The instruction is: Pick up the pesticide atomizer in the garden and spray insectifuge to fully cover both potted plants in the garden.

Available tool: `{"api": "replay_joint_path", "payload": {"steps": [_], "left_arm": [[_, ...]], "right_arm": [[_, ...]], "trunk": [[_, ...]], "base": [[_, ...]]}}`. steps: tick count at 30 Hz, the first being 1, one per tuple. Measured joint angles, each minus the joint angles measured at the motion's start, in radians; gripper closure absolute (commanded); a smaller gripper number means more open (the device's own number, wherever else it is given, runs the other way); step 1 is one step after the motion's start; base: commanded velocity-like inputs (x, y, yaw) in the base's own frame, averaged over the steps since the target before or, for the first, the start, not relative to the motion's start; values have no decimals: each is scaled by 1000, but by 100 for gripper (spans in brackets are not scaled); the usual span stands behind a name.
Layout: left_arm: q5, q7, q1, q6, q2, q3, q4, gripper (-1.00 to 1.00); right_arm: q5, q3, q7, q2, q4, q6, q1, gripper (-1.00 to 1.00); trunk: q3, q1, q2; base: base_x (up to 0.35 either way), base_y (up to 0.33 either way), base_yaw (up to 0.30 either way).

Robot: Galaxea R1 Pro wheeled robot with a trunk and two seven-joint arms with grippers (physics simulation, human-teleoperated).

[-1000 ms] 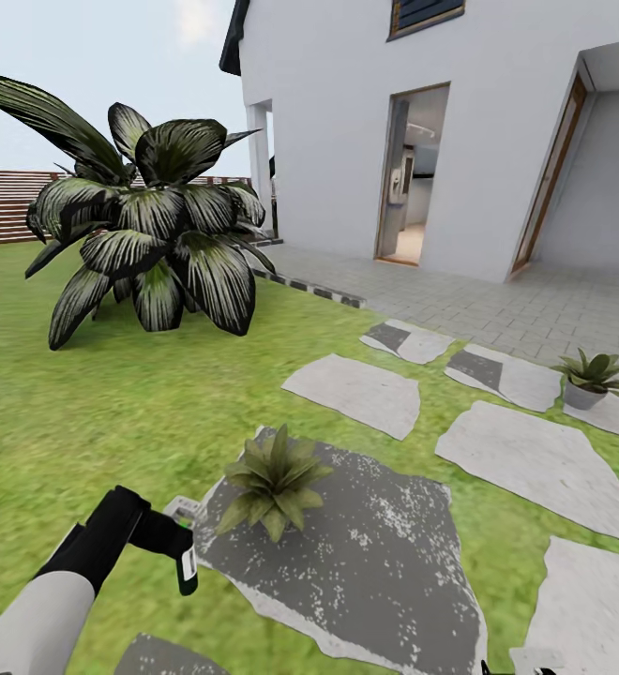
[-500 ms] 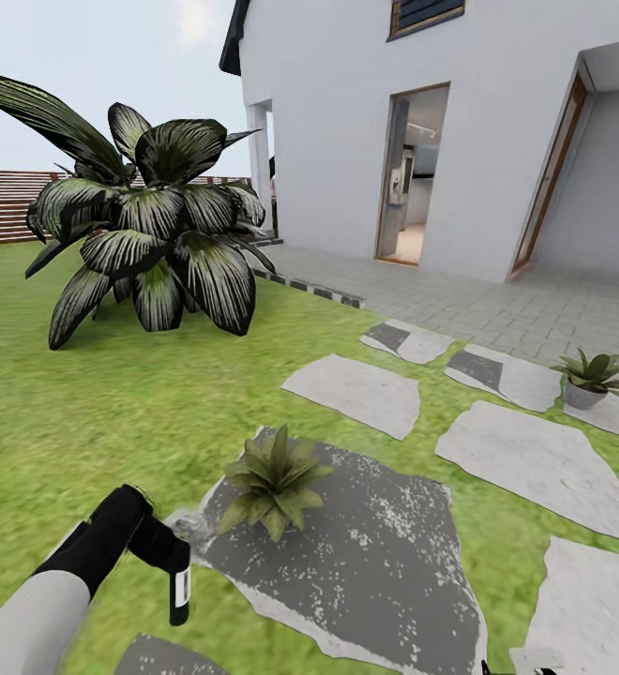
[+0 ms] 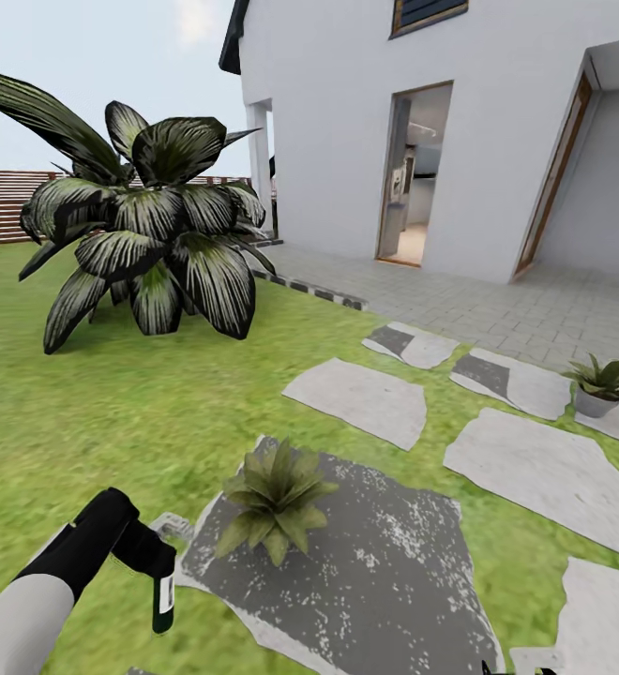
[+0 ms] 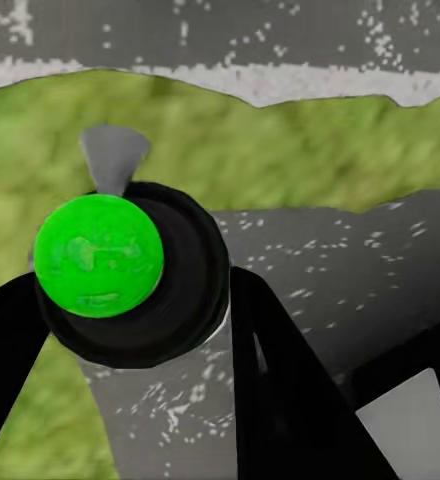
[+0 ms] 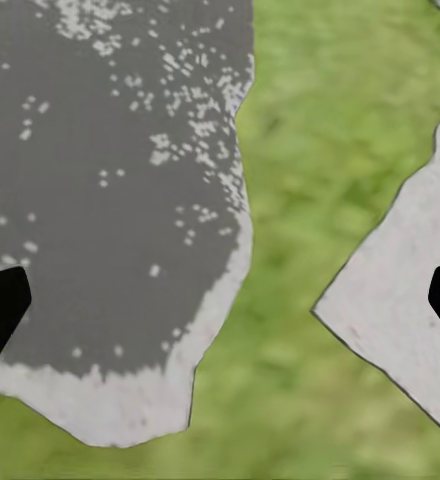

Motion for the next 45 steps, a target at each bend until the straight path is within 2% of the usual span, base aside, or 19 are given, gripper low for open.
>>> {"api": "replay_joint_path", "payload": {"steps": [3,6,9,14,24,39,45], "left_arm": [[1,0,0,-1,-3,-4,4,100],[4,-1,0,-3,-3,-44,8,100],[3,-3,3,-12,-1,-64,9,100],[-4,-4,54,-114,-1,-71,9,100],[-5,1,48,-114,9,-68,-4,100],[-5,4,43,-113,4,-68,-5,100],[-6,7,48,-114,7,-68,-5,100]], "right_arm": [[-1,0,-2,0,0,0,0,-100],[-1,0,-1,1,-1,0,0,-100],[-1,0,-2,1,-1,0,0,-100],[-1,0,-2,2,0,0,0,-100],[-6,-1,-3,2,-5,0,0,-100],[-6,-2,-4,2,-5,0,0,-100],[-1,-1,-2,0,0,-2,0,-100]], "trunk": [[0,0,0],[0,1,0],[0,1,0],[0,1,0],[-2,1,0],[-71,58,-105],[-88,77,-140]], "base": [[64,15,-35],[8,2,-218],[1,0,-213],[0,0,-34],[0,0,0],[0,0,0],[0,0,0]]}}
